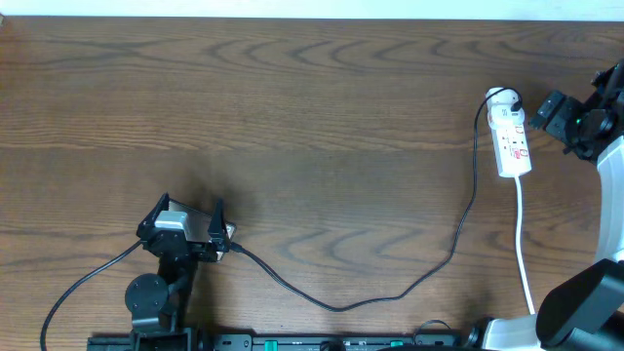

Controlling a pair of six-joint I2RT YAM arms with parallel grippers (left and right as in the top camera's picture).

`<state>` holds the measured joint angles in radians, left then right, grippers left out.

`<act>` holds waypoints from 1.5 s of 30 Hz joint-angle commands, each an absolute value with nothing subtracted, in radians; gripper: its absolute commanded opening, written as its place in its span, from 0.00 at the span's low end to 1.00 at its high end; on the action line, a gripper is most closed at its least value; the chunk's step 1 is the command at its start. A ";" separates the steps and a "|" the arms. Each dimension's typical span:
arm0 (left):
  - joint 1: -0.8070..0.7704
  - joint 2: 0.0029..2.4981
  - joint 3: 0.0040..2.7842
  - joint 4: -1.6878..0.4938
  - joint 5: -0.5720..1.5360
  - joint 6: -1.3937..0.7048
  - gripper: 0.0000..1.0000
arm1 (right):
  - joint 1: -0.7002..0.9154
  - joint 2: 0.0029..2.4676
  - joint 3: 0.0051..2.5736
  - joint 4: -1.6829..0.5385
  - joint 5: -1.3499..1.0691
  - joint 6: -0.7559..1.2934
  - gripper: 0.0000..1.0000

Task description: Plug charger to phone and switch on socket

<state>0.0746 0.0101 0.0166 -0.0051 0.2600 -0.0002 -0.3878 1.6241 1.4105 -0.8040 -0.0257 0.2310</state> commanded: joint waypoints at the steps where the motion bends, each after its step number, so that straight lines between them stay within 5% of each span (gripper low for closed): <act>1: 0.071 0.004 0.005 -0.047 0.303 -0.005 0.93 | -0.385 1.623 1.414 -0.805 -0.017 0.243 0.99; 31: 0.071 0.004 0.005 -0.047 0.303 -0.005 0.93 | -0.358 1.493 1.413 -0.805 -0.017 0.243 0.99; 45: 0.071 0.004 0.005 -0.047 0.303 -0.005 0.93 | -0.097 1.250 1.412 -0.806 -0.017 0.242 0.99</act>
